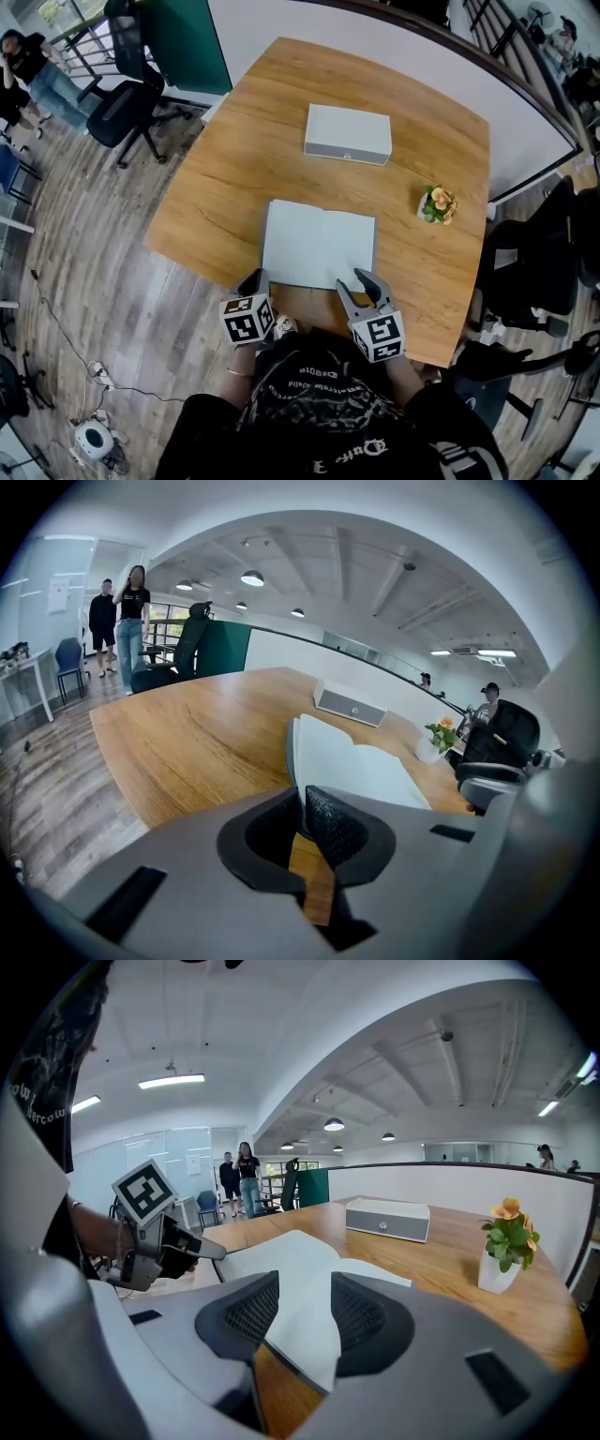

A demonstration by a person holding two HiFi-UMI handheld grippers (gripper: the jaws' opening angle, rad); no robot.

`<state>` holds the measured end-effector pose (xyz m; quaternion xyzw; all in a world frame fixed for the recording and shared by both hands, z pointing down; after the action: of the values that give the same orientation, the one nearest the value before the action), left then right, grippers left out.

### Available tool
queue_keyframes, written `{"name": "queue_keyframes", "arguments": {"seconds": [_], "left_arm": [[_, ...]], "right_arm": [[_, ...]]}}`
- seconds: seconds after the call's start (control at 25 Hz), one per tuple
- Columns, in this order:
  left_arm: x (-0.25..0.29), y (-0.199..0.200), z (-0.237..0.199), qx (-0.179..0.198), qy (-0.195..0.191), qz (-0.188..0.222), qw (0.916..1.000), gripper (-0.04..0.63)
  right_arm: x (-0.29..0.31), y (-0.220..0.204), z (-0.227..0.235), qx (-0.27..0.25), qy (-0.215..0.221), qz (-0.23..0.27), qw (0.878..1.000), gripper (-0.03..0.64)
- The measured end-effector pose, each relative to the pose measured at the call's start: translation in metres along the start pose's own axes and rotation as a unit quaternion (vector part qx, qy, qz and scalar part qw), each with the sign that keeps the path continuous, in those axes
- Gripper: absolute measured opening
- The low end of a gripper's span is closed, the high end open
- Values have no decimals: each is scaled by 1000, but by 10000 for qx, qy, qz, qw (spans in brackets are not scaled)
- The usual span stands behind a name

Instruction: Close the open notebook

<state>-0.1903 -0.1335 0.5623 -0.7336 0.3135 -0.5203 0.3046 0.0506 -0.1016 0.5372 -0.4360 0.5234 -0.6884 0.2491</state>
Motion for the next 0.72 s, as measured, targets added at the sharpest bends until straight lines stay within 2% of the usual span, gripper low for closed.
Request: {"name": "queue_keyframes", "arguments": {"seconds": [0.2,0.72], "left_arm": [[-11,10,14,258,-128,180,9994,38],[-27,24,46,436,-608,548,9957,32]], "right_arm": [[-3,-1,-1,10,-50,15,10000,175],[-15,-3,-5,-32,-210,112,9997,163]]}}
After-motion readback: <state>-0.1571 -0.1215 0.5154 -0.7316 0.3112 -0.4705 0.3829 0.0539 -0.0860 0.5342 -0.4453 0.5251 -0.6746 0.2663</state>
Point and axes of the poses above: the fingertips, and each gripper's own axes: x forward along the fingers, z to its right, y out of its top, the point moved 7 cm from there along -x, backward along the fingers, and after that the axes turned 7 degrees about z, right-handed, at the moved point
